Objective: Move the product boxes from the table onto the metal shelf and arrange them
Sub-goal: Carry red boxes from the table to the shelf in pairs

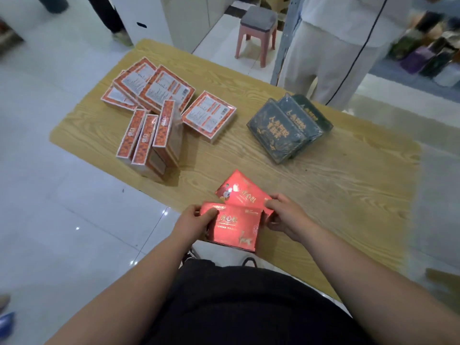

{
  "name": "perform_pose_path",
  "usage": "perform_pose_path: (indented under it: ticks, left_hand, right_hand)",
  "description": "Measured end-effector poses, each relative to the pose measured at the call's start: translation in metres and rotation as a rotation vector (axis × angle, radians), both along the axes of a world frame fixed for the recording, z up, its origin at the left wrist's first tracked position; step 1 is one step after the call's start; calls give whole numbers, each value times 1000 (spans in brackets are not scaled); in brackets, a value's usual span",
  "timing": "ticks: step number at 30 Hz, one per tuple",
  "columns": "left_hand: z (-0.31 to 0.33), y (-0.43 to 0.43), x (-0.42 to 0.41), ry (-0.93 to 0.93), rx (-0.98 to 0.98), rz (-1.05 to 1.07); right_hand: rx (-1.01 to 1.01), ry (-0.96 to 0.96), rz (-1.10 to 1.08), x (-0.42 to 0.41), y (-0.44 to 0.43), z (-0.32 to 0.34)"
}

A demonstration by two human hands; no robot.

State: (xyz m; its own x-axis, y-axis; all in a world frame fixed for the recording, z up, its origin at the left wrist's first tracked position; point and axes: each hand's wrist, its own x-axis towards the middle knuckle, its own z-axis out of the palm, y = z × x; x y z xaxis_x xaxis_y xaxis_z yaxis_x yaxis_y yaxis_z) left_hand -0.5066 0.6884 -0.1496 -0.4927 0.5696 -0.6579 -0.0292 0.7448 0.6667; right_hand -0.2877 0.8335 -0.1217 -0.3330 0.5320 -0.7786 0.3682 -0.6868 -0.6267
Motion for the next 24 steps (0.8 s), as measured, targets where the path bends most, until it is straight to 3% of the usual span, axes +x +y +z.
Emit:
perform_pose_path:
  ticks: [6, 13, 24]
  left_hand:
    - [13, -87, -25, -91, 87, 442]
    - [13, -194, -59, -75, 123, 859]
    - [8, -383, -107, 27, 143, 1372]
  right_hand:
    - [48, 82, 121, -22, -5, 3]
    - [123, 75, 445, -85, -31, 11]
    - [239, 99, 818, -267, -170, 28]
